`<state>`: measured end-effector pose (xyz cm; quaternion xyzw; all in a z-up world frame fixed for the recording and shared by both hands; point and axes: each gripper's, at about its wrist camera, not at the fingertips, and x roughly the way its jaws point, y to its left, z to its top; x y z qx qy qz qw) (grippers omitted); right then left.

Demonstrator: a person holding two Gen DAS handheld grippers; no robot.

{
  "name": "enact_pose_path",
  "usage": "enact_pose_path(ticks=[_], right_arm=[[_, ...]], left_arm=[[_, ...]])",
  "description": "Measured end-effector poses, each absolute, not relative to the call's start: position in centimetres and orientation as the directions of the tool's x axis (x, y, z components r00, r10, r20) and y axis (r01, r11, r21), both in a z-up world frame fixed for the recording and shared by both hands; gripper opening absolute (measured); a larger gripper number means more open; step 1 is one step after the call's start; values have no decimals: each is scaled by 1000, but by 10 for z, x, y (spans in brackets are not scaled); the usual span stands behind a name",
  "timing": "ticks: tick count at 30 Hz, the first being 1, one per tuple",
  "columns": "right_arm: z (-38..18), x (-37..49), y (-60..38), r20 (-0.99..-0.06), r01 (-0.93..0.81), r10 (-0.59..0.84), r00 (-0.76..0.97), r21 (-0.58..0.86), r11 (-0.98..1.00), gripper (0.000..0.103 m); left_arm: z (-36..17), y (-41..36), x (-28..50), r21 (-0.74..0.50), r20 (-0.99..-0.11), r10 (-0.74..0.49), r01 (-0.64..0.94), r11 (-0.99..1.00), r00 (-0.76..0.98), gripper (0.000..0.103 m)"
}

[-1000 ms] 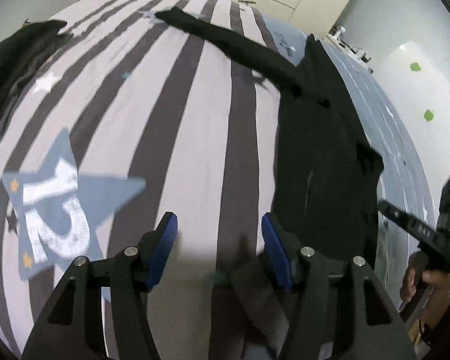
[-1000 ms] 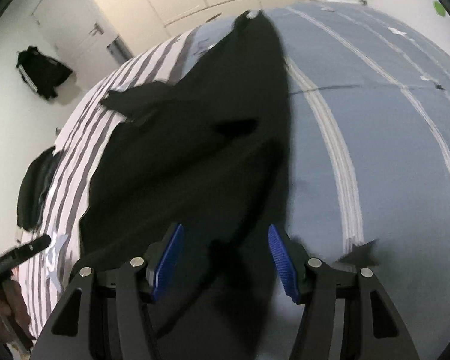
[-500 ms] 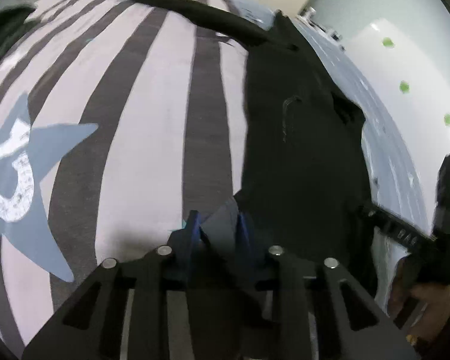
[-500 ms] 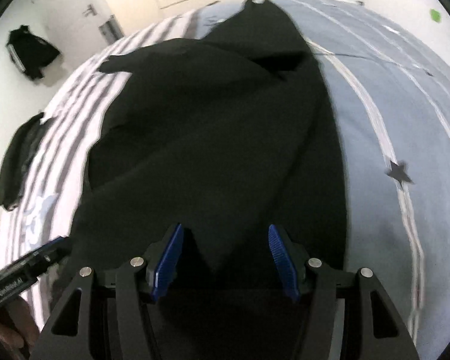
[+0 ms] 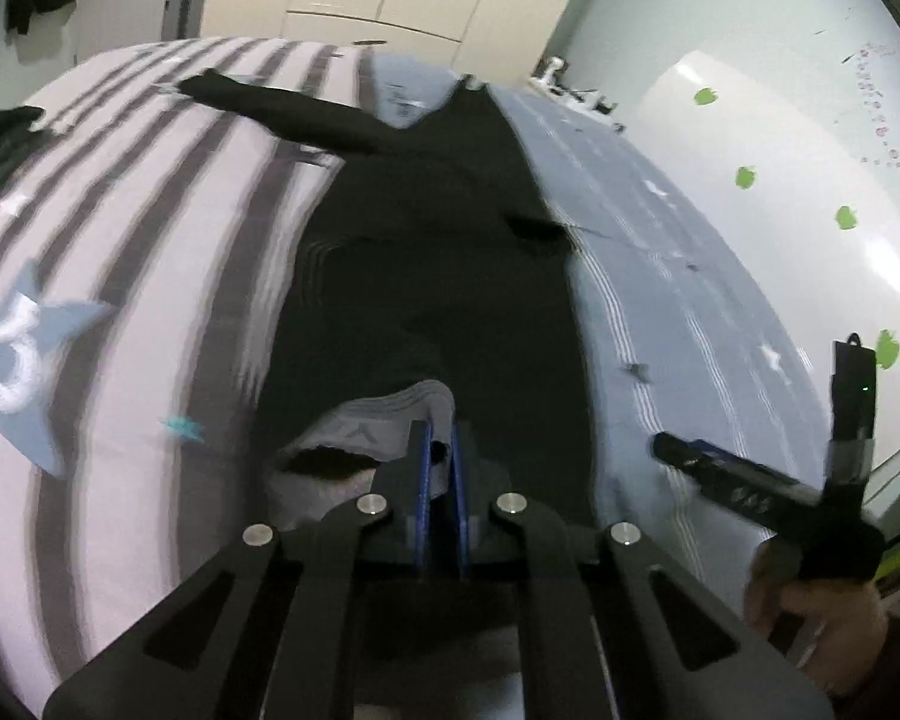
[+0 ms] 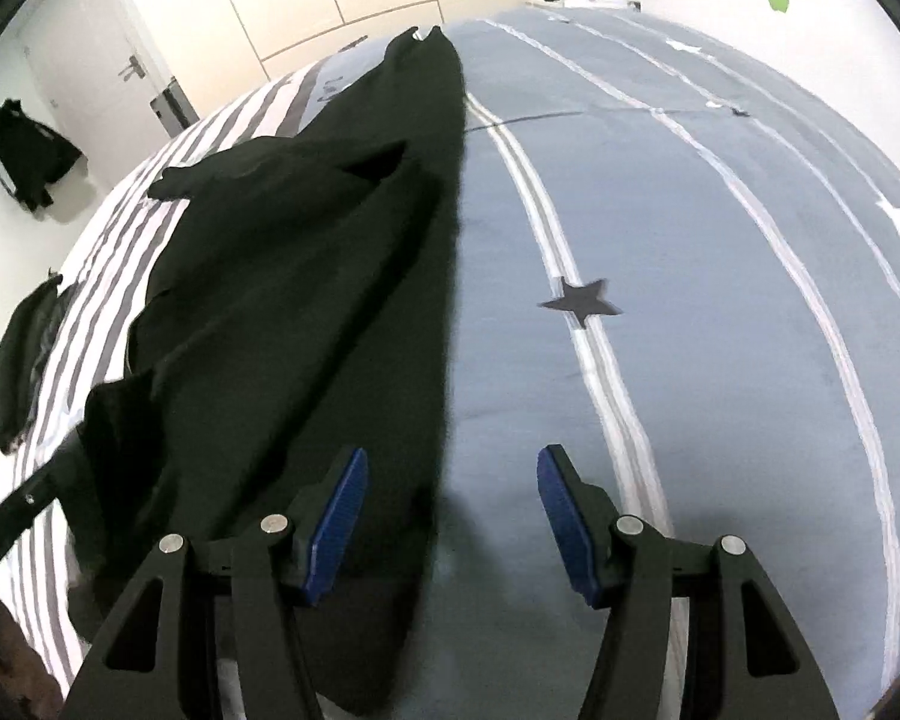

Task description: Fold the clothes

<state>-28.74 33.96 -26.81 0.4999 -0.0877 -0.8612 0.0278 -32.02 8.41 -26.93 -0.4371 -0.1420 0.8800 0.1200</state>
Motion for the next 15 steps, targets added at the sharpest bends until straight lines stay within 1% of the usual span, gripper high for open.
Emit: enact_pose_path(ticks=[3, 5, 6, 7, 8, 9, 10, 12, 15], right_arm=[[-259, -275, 368, -853, -20, -134, -505, 166, -986, 55], [-256, -266, 387, -857, -21, -128, -499, 159, -987, 55], [-256, -262, 396, -860, -28, -129, -494, 164, -986, 55], [-256, -257, 404, -862, -37, -135, -488, 175, -984, 55], [-258, -253, 412, -865, -47, -141, -482, 186, -981, 55], [-258, -251, 416, -866, -48, -144, -479, 190, -981, 55], [-260, -247, 416, -865, -40, -155, -477, 198, -979, 55], [-265, -242, 411, -864, -22, -183, -468, 219, -976, 55], [-272, -237, 390, -863, 4, -235, -448, 261, -965, 55]], left_arm=[[-278, 143, -308, -375, -743, 375, -119, -919, -555, 5], [-283, 165, -296, -394, -754, 401, -130, -910, -520, 6], [-283, 170, -288, -411, -750, 418, -134, -902, -512, 8], [-282, 175, -281, -428, -746, 436, -139, -893, -503, 13], [-281, 176, -274, -434, -747, 445, -146, -889, -494, 16], [-280, 175, -268, -430, -752, 445, -150, -890, -486, 23], [-280, 170, -263, -422, -758, 440, -151, -894, -482, 27], [-281, 156, -255, -388, -775, 405, -141, -911, -484, 28], [-286, 117, -253, -317, -810, 321, -94, -944, -490, 28]])
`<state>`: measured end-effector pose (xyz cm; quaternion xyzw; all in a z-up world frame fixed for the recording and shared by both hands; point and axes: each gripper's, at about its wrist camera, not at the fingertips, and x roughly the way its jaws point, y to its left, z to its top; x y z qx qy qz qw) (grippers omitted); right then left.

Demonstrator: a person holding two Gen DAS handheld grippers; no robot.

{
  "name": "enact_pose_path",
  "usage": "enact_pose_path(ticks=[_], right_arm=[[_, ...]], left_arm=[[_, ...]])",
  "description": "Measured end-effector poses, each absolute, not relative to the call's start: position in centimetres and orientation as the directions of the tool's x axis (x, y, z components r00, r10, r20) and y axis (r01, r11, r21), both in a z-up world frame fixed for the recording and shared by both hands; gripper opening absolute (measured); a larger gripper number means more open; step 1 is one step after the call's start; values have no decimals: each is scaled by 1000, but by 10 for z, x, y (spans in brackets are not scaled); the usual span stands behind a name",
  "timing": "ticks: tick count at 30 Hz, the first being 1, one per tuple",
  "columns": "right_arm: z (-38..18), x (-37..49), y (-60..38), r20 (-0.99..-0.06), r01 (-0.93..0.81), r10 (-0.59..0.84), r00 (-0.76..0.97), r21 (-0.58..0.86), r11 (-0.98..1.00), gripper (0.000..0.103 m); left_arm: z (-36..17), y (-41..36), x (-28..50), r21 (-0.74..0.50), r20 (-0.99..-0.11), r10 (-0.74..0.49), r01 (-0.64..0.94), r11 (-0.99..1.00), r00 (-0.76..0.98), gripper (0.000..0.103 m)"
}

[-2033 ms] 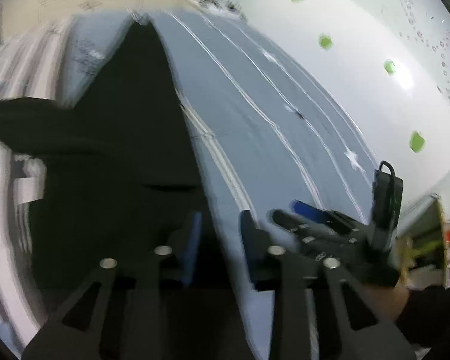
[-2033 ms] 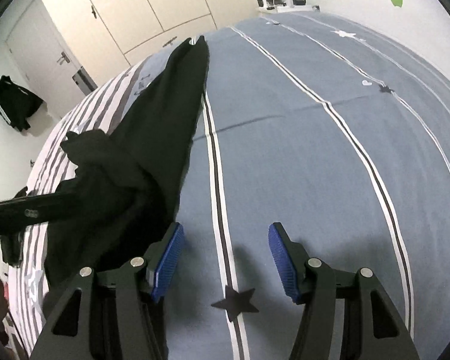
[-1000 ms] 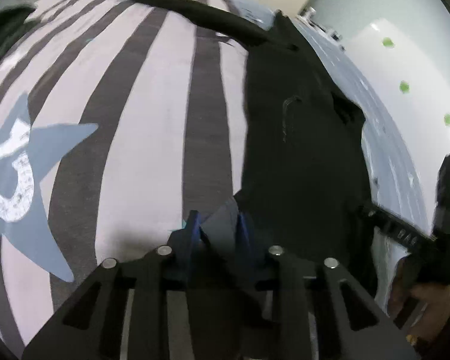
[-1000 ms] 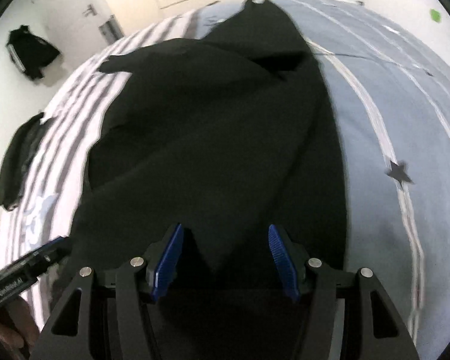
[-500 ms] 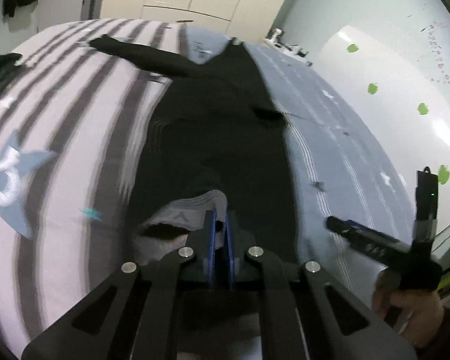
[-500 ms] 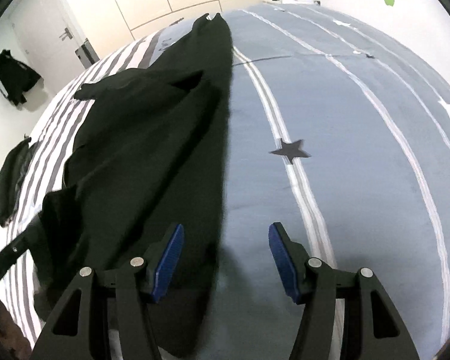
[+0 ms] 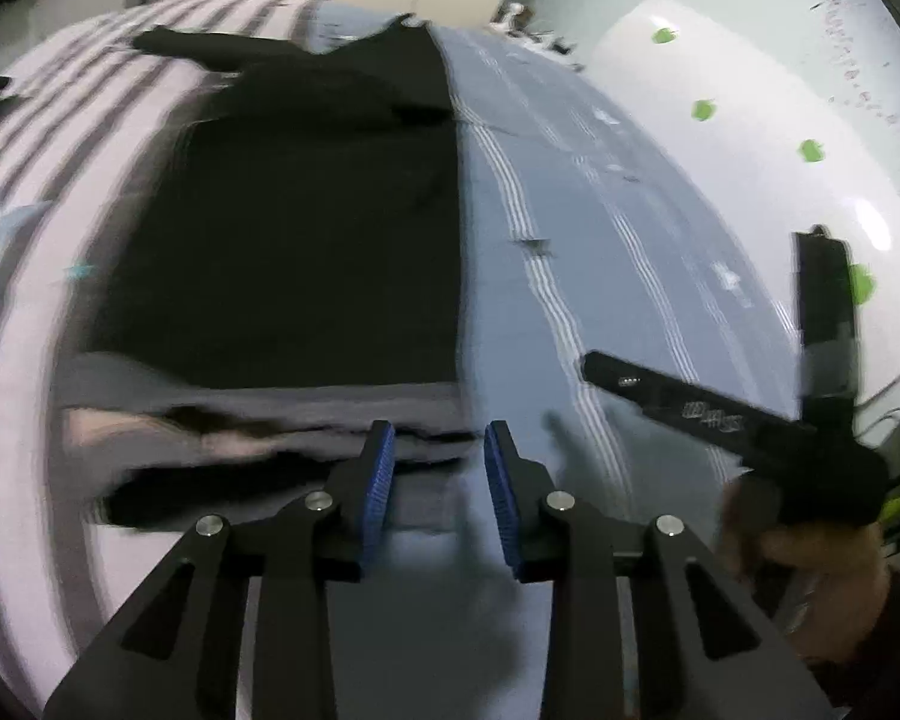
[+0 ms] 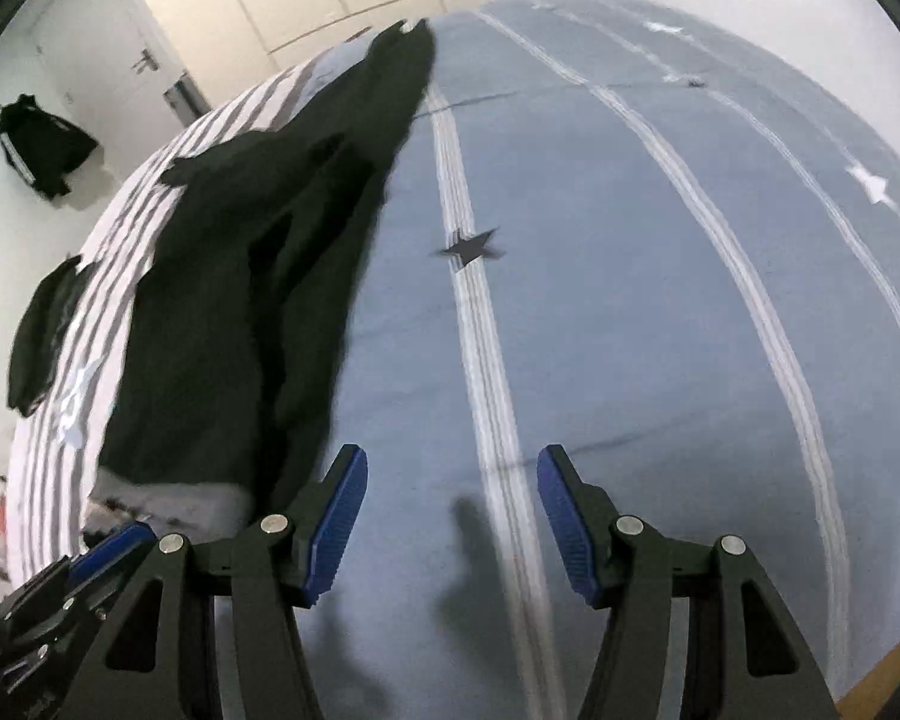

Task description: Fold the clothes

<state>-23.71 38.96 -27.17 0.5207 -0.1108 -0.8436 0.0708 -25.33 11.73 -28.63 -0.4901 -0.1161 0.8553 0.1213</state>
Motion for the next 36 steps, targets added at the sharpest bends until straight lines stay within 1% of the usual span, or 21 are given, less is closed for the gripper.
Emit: enact_pose_path(ticks=[4, 7, 9, 12, 15, 19, 21, 24, 26, 27, 28, 30, 31, 32, 33, 34, 35, 36], right_arm=[[-279, -234, 352, -856, 48, -303, -420, 313, -949, 55], [-285, -234, 330, -856, 69, -329, -399, 330, -941, 55], [-289, -233, 323, -861, 65, -328, -388, 330, -942, 55], [-287, -234, 324, -856, 24, -334, -395, 353, -935, 55], [-282, -234, 331, -851, -17, -322, -415, 361, -932, 55], [-273, -239, 342, -838, -55, -323, -439, 384, -922, 55], [-275, -243, 339, -838, -42, -350, -418, 403, -914, 55], [-284, -246, 322, -856, 13, -364, -368, 387, -922, 55], [-291, -246, 308, -861, 47, -376, -343, 384, -922, 55], [-294, -245, 303, -862, 55, -379, -337, 384, -922, 55], [-296, -245, 298, -862, 60, -382, -332, 384, -921, 55], [-295, -246, 292, -853, 70, -391, -346, 392, -917, 55], [-295, -246, 290, -852, 70, -388, -352, 389, -919, 49], [-296, -247, 289, -846, 70, -399, -354, 401, -913, 31], [-299, -248, 288, -848, 70, -406, -342, 408, -910, 22], [-302, -249, 288, -851, 69, -412, -326, 413, -908, 9], [-305, -251, 288, -854, 67, -418, -311, 418, -906, 5], [-303, -250, 289, -847, 72, -425, -318, 426, -902, 5]], left_arm=[[-295, 63, -248, -245, -847, 212, 5, -969, -487, 29], [-298, 39, -236, -206, -856, 167, 28, -978, -489, 32], [-298, 31, -231, -193, -857, 154, 31, -981, -491, 37], [-302, 23, -230, -194, -861, 151, 40, -980, -485, 39], [-312, 20, -233, -186, -862, 142, 42, -982, -486, 45], [-332, 25, -238, -147, -878, 124, 14, -989, -462, 45], [-336, 25, -241, -141, -874, 121, 7, -990, -470, 45], [-340, 22, -243, -136, -868, 122, -7, -991, -482, 45], [-344, 21, -244, -129, -866, 125, -24, -991, -484, 33], [-345, 21, -245, -126, -865, 126, -33, -991, -485, 20], [-346, 21, -246, -118, -865, 125, -45, -992, -486, 15], [-349, 23, -247, -97, -865, 119, -70, -993, -488, 11], [-350, 24, -247, -86, -864, 114, -79, -993, -491, 9], [-351, 24, -248, -80, -863, 111, -84, -993, -492, 8], [-350, 23, -249, -79, -862, 111, -85, -993, -495, 6], [-347, 22, -250, -78, -859, 111, -86, -993, -500, 4], [-345, 21, -252, -77, -857, 111, -87, -993, -504, 4], [-342, 20, -253, -77, -854, 111, -88, -993, -508, 2]])
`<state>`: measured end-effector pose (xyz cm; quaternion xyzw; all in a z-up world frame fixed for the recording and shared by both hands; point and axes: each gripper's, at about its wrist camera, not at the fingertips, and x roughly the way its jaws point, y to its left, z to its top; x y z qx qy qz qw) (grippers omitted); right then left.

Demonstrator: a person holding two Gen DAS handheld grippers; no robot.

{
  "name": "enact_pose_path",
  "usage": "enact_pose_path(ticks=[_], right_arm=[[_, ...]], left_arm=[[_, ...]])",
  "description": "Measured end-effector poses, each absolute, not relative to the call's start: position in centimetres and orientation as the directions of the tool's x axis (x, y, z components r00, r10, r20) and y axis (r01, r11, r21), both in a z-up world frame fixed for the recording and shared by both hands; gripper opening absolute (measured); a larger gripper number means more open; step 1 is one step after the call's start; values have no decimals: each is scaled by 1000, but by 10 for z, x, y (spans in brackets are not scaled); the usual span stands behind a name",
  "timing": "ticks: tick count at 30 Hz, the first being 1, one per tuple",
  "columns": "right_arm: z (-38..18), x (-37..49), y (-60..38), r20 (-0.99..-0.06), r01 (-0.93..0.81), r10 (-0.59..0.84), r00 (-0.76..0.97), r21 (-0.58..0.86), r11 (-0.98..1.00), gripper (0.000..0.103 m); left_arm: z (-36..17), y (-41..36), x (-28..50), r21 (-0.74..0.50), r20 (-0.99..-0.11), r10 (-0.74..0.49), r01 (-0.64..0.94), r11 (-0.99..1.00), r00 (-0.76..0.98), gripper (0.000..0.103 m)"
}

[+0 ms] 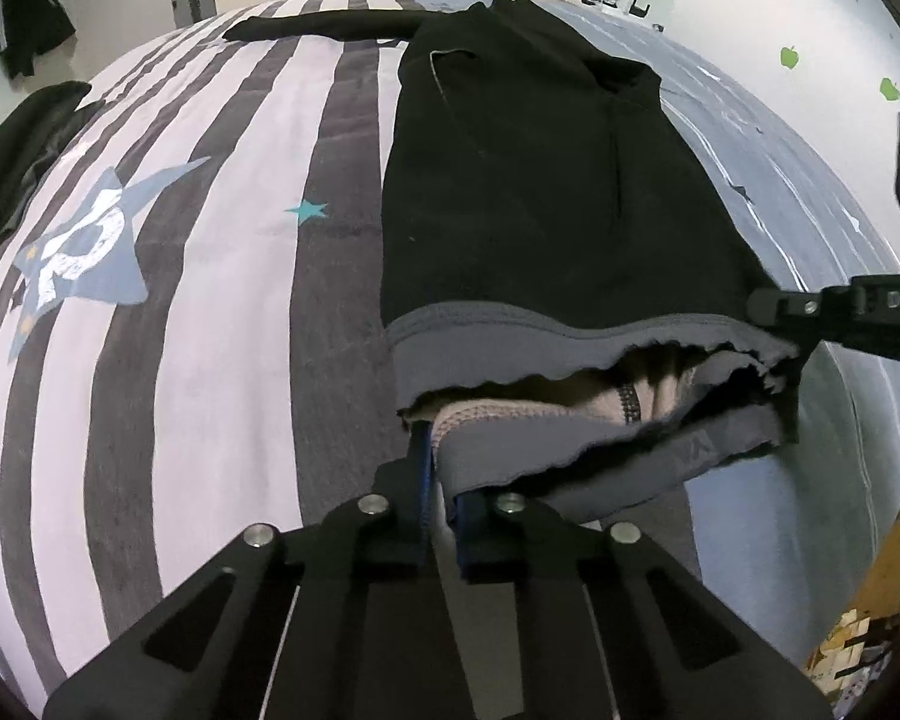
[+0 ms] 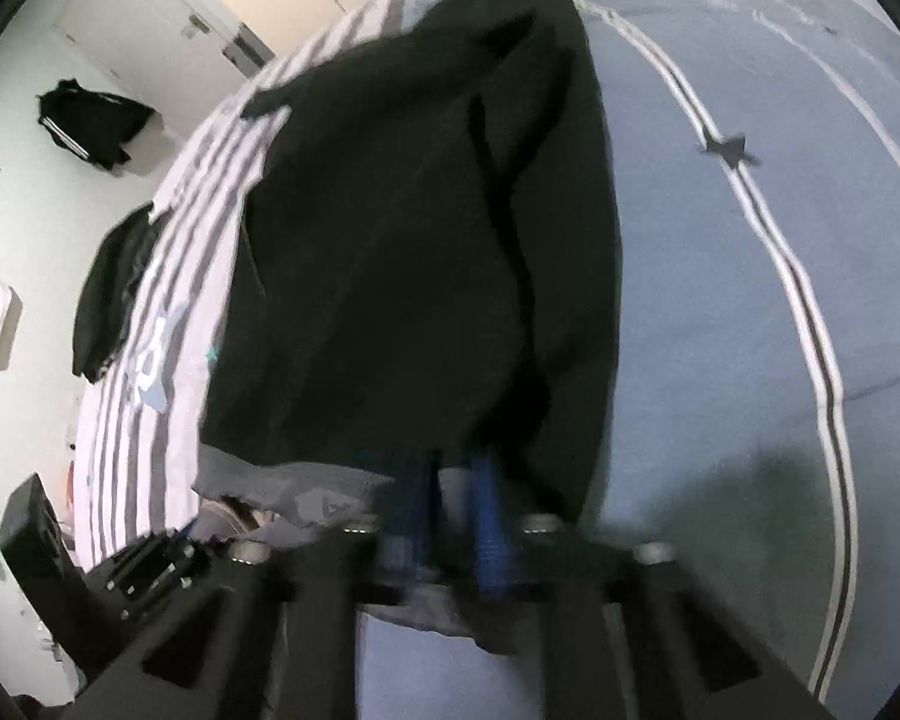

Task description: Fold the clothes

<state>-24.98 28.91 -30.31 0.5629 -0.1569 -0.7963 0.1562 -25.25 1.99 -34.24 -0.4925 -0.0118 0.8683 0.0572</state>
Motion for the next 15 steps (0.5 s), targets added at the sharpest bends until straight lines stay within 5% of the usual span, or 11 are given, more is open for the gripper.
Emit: enact_pose_path(ticks=[4, 7, 12, 15], right_arm=[[-267, -237, 301, -796, 123, -465, -387, 455, -882, 4], [-240, -220, 314, -761, 153, -492, -422, 476, -866, 4], [-300, -188, 303, -872, 93, -405, -276, 395, -914, 4], [-322, -189, 300, -890, 48, -389, -236, 389, -920, 11]], left_arm=[[-293, 8, -247, -114, -779, 141, -82, -990, -611, 1], [-301, 5, -241, -95, -804, 136, -101, -990, -579, 2], [-350, 8, -231, -113, -882, 156, -123, -986, -445, 9], [-337, -4, -232, -166, -881, 178, -66, -984, -438, 26]])
